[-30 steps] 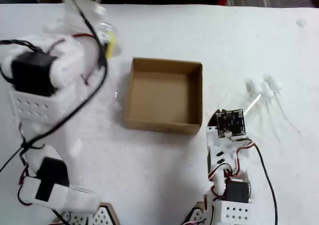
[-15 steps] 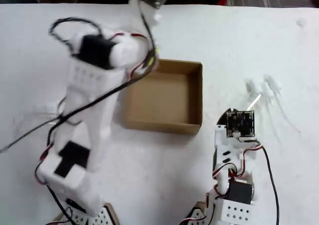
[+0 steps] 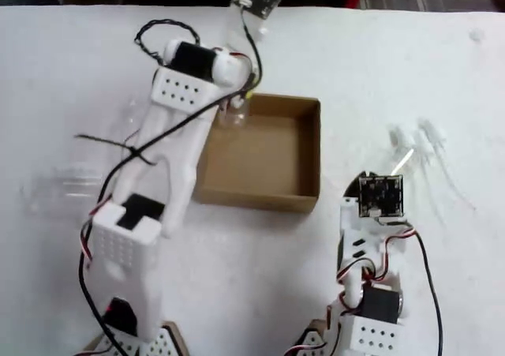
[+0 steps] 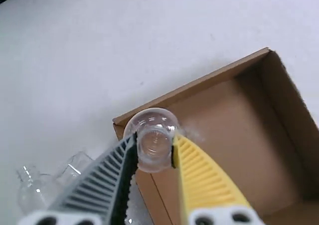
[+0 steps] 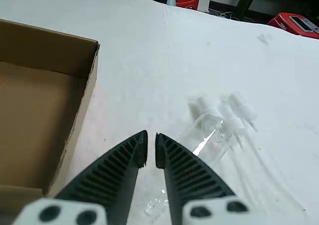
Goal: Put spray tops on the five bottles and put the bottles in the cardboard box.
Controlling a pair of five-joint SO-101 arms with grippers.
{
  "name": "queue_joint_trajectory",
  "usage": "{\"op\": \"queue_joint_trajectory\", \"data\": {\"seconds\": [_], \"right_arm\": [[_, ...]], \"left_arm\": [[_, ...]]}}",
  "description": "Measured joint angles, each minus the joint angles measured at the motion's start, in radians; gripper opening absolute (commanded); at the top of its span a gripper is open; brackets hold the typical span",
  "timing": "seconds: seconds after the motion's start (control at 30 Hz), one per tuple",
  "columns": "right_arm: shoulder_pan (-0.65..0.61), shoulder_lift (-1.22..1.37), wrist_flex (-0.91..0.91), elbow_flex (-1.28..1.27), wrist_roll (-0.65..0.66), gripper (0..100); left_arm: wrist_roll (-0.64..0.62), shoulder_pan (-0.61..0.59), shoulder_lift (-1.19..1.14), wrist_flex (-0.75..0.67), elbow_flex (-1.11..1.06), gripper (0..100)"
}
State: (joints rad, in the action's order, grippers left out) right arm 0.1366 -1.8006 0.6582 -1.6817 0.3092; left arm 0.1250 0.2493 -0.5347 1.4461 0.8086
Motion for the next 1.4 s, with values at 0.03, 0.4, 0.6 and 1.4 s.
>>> {"op": "queue_joint_trajectory", "data": {"seconds": [0.03,0.4,0.6,1.4], "right_arm": [[0.0,0.0,0.0,0.0,0.0,1.7],[0.0,0.0,0.0,0.0,0.0,1.7],[0.0,0.0,0.0,0.0,0.0,1.7],[0.0,0.0,0.0,0.0,0.0,1.7]], "left_arm": [[0.0,-0.009,-0.012,-0.003,0.0,2],[-0.002,-0.041,-0.074,-0.028,0.0,2],[-0.002,-0.041,-0.089,-0.061,0.0,3],[-0.009,-0.054,-0.035,-0.005,0.0,14]]}}
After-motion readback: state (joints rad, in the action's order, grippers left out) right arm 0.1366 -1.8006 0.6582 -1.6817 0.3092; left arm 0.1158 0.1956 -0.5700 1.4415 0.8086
